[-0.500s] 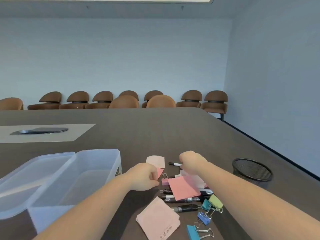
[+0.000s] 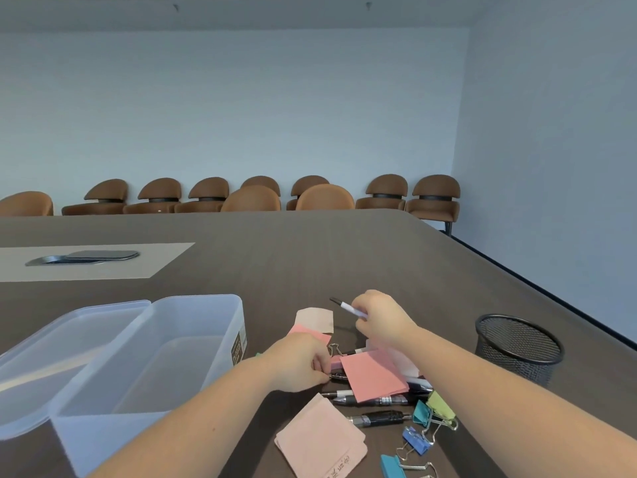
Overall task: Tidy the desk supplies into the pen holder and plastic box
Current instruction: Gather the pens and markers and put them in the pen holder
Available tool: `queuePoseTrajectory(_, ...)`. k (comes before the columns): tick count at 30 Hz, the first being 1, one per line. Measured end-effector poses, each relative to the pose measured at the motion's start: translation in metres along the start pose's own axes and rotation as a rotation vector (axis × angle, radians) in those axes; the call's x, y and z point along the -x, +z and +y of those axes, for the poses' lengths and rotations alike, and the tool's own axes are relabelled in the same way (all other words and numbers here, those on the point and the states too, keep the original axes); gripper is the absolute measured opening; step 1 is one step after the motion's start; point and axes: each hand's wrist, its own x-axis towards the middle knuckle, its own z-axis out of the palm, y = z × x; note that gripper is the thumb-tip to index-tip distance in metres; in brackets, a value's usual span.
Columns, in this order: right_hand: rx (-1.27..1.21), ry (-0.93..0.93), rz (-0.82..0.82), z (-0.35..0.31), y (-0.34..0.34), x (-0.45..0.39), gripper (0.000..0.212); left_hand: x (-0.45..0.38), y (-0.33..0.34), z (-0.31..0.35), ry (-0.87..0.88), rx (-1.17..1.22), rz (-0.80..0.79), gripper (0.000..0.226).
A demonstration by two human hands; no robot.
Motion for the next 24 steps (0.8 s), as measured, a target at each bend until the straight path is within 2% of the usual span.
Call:
queuePoseTrajectory(4, -0.185, 0.024, 0.054, -0.002, -0.012, 0.002, 0.014, 0.001, -0.004, -0.004, -0.024, -0.020, -0.027, 0.014)
queuePoseTrajectory(6, -0.191, 0.042, 0.036, -0.002, -0.015, 0.003, 0.026, 0.003, -0.008, -0.006, -0.039, -0.039, -0.051, 0.014)
queuePoseTrajectory(9, -0.111, 0.107, -0.071, -0.004, -0.017, 0.004, 0.035, 0.008, -0.022, -0.007, -0.057, -0.050, -0.088, 0.015)
queuePoseTrajectory(12, -0.055, 0.118, -0.177, -0.003, -0.016, 0.008, 0.025, 0.014, -0.041, -0.008, -0.095, -0.040, -0.102, 0.012)
queuePoseTrajectory(14, 0.009, 0.084, -0.236, -0.003, -0.017, 0.013, 0.015, 0.018, -0.053, -0.012, -0.150, 0.040, -0.080, 0.005)
queuePoseTrajectory(16, 0.061, 0.061, -0.270, -0.003, -0.017, 0.018, 0.019, 0.021, -0.062, -0.017, -0.206, 0.177, -0.055, 0.001)
queuePoseTrajectory(20, 0.121, 0.060, -0.326, -0.003, -0.018, 0.020, 0.004, 0.026, -0.071, -0.021, -0.271, 0.407, 0.064, 0.004)
queuePoseTrajectory(24, 0.111, 0.068, -0.336, -0.003, -0.017, 0.023, 0.022, 0.022, -0.072, -0.018, -0.294, 0.660, 0.272, 0.004)
